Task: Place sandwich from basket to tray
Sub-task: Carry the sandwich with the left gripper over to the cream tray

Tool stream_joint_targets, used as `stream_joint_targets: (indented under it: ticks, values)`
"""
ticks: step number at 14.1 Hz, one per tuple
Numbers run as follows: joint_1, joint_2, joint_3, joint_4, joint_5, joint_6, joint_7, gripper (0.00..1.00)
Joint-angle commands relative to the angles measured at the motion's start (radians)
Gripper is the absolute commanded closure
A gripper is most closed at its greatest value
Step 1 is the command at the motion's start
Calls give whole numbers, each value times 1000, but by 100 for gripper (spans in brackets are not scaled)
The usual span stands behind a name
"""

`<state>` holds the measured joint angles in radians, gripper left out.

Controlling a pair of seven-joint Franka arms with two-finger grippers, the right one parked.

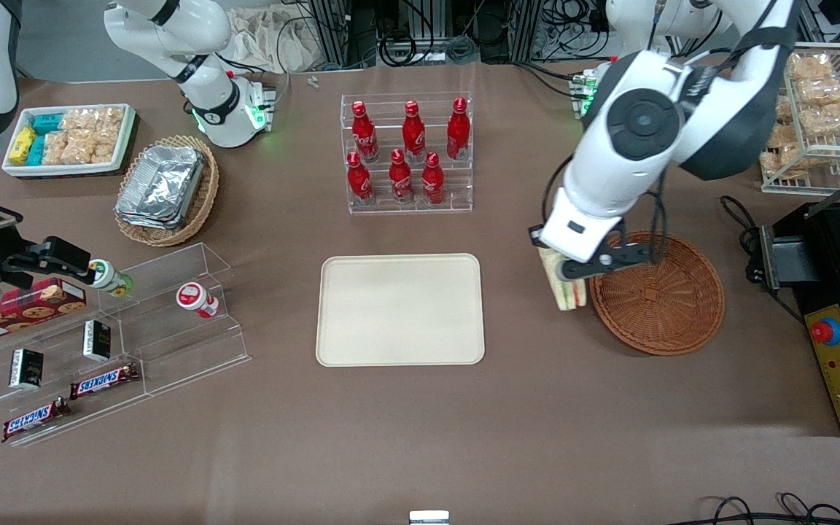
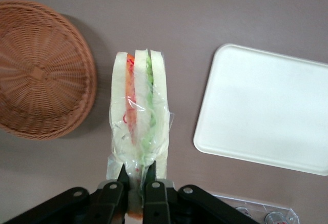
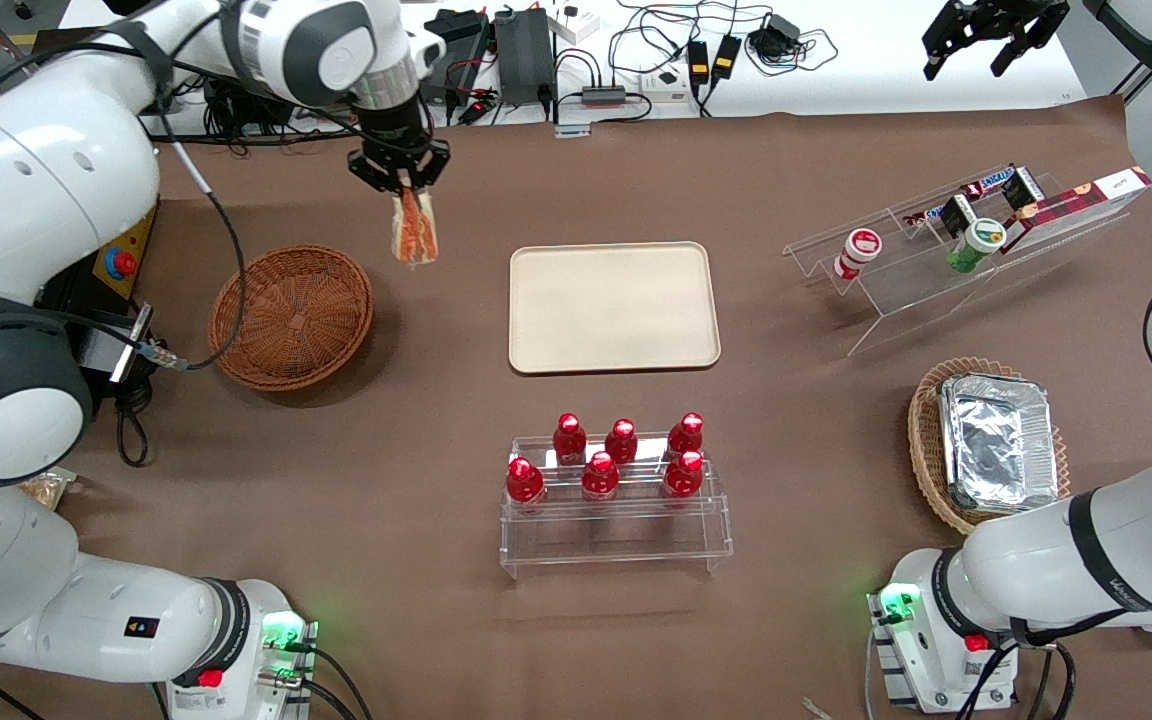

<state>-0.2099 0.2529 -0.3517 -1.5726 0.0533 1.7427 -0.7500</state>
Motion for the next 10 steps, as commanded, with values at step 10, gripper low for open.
stream_joint_targets:
  ticks: [10]
  values:
    - [-215, 377, 7, 80, 54, 372, -28, 91]
